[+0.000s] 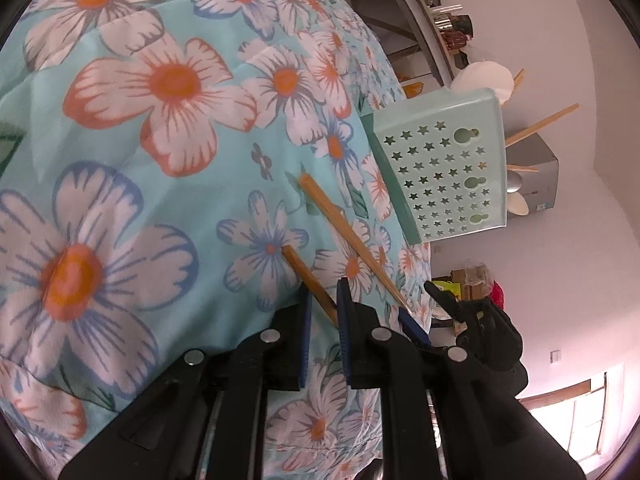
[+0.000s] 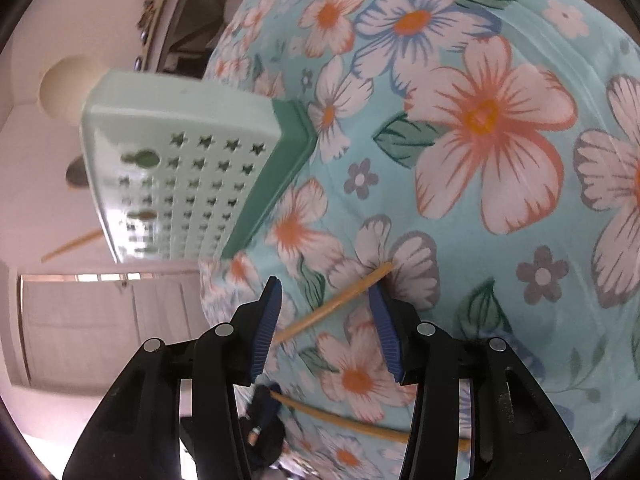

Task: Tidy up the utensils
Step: 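Close the right tool on one chopstick while the left tool grasps the other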

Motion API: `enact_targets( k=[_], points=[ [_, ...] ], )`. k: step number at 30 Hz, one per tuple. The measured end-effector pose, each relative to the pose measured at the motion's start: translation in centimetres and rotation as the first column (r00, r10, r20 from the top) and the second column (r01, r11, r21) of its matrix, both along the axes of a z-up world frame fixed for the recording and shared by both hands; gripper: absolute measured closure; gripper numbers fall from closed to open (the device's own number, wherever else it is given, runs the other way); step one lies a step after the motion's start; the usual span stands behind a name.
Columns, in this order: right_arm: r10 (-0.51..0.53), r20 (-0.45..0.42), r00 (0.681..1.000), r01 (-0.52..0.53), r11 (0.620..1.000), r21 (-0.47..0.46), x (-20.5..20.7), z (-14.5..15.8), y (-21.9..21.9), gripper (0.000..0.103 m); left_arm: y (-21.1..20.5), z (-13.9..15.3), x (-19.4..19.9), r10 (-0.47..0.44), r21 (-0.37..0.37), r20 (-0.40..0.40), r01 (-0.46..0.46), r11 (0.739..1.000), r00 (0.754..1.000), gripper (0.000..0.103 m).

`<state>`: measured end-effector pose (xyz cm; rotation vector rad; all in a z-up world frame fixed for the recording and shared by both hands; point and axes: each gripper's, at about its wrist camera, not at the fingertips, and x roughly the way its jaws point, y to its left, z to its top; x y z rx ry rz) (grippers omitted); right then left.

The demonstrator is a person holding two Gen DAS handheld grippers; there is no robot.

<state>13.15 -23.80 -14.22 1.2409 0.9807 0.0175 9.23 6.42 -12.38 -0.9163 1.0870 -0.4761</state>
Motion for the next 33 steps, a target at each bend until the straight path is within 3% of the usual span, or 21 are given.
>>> enact_targets(
  k=[4, 7, 13, 18, 22, 28, 33],
  points=[
    [-0.083, -0.025, 0.996, 0.084, 0.996, 0.032, 0.1, -0.3, -0.2, 0.061, 0.3, -0.2, 0.0, -0.013, -0.019, 0.004, 0.013, 1.0, 1.0, 0.091],
    [-0.135, -0.038, 0.99, 0.137, 0.99, 0.043, -0.2, -0.7, -0.4, 0.069, 0.4, -0.2, 0.0, -0.021, -0.021, 0.012, 0.022, 1.0, 1.0, 0.091],
    [-0.25, -0.054, 0.967, 0.255, 0.958, 0.127, -1.8, -2.9, -1.6, 0.096, 0.5, -0.1, -0.1, -0.026, -0.019, 0.019, 0.027, 0.999, 0.999, 0.091],
    [-0.29, -0.025, 0.957, 0.288, 0.928, 0.237, -2.7, -4.3, -1.9, 0.098, 0.3, 0.0, -0.1, -0.02, -0.011, 0.021, 0.02, 1.0, 1.0, 0.091],
    [-0.3, 0.03, 0.953, 0.282, 0.922, 0.265, -3.5, -3.9, -1.9, 0.099, 0.1, 0.2, -0.2, -0.009, 0.004, 0.027, 0.009, 1.0, 1.0, 0.091],
    [-0.263, 0.196, 0.945, 0.236, 0.96, 0.15, -5.4, 0.9, -2.2, 0.099, 0.1, 0.8, -0.3, 0.005, 0.036, 0.047, -0.006, 0.999, 0.999, 0.091],
    [-0.188, 0.358, 0.914, 0.229, 0.97, -0.075, -6.7, 7.4, -2.6, 0.1, 0.3, 2.0, -0.3, 0.011, 0.056, 0.097, -0.016, 0.998, 0.995, 0.092]
  ],
)
